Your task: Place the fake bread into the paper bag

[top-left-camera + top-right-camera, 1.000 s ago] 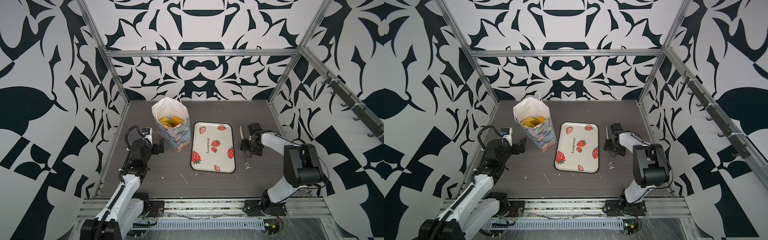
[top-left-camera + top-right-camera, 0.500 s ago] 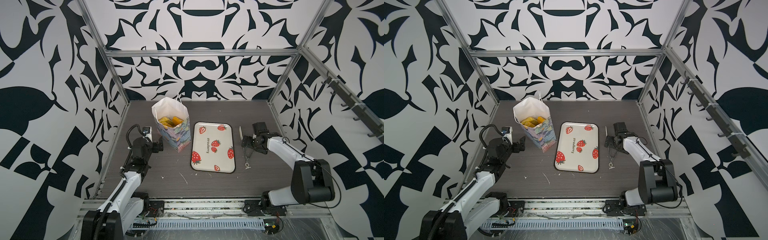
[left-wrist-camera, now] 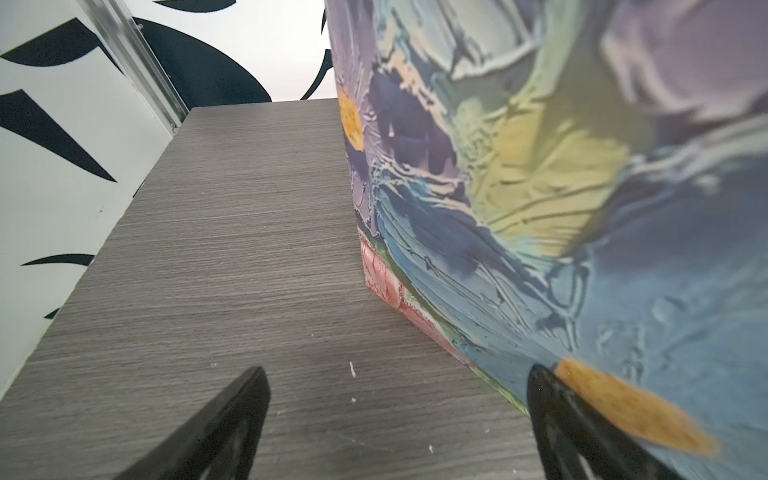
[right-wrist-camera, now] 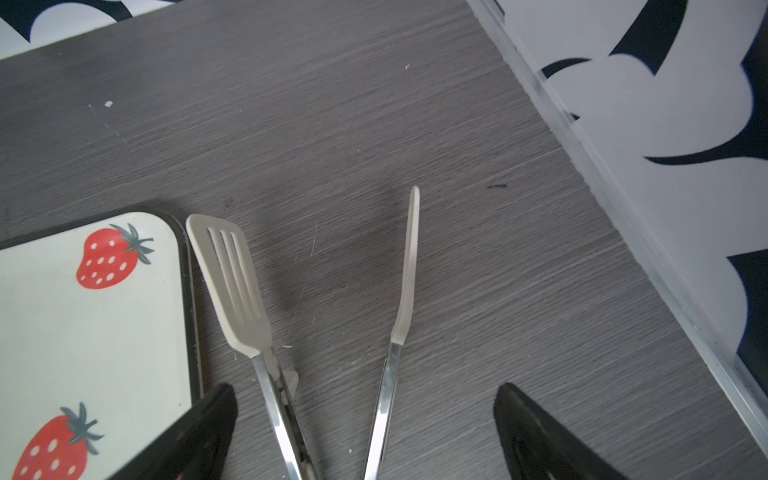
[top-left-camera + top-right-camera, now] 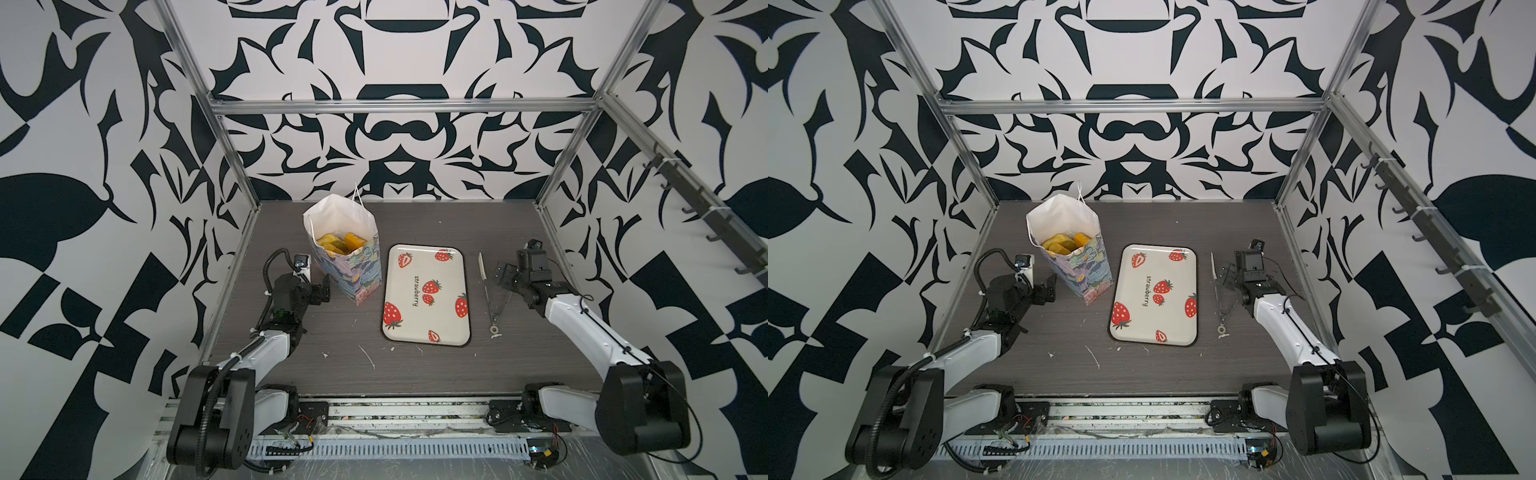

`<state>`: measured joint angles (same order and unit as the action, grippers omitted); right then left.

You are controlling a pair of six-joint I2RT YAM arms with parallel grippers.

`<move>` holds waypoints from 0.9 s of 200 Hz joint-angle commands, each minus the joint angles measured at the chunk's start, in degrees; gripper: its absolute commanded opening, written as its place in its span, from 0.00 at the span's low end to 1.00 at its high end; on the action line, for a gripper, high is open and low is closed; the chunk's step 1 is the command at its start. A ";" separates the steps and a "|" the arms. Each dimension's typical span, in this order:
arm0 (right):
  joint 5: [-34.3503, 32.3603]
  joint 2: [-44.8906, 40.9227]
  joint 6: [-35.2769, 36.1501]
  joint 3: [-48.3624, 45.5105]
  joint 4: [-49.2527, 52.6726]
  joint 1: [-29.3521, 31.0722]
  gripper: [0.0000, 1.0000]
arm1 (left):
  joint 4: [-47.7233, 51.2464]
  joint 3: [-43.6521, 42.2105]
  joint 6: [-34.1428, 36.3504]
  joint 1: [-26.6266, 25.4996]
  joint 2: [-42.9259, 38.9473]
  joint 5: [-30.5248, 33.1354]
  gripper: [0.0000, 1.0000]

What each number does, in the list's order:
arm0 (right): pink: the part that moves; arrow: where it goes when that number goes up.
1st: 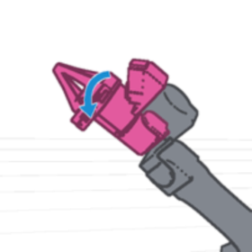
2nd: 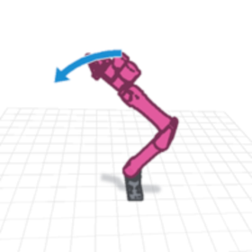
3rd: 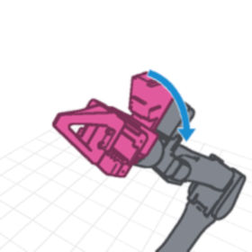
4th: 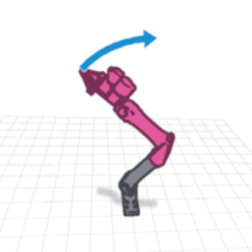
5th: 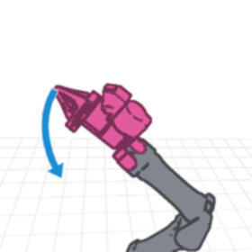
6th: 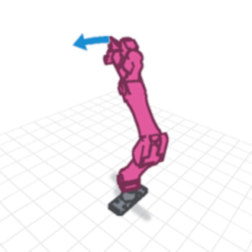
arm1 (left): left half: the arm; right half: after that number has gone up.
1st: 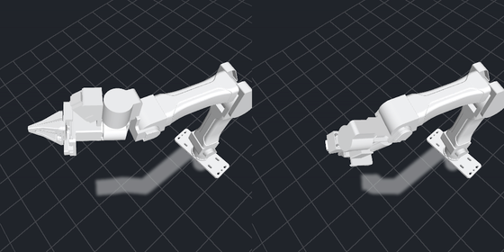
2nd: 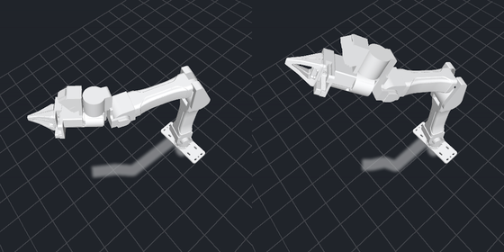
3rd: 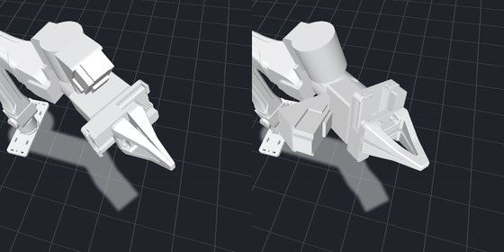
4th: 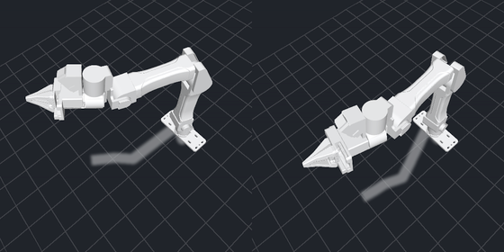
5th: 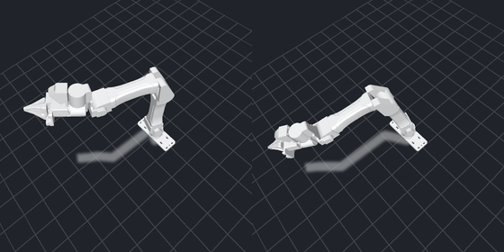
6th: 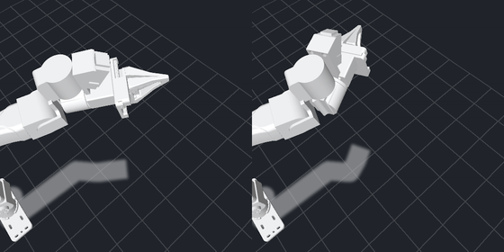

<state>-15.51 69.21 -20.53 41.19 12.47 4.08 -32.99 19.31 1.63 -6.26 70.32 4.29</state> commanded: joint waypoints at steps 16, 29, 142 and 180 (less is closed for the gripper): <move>-4.23 -3.01 5.56 -6.09 -12.68 -0.23 1.00 | -11.10 -0.37 0.64 0.99 6.60 -0.63 0.99; -3.12 -3.84 7.61 -9.11 -17.32 -0.22 1.00 | -13.01 -0.42 1.01 1.07 7.86 -1.83 0.99; 0.23 1.99 16.91 -17.10 -36.52 -0.23 1.00 | -21.15 1.06 0.92 1.69 19.08 -1.40 0.99; 2.81 6.63 17.18 -18.88 -43.78 -0.27 1.00 | -20.90 1.26 0.57 1.70 19.19 -0.60 0.99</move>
<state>-14.59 74.04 -4.45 23.46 -22.61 4.08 -52.49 19.38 2.42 -4.71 89.54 3.66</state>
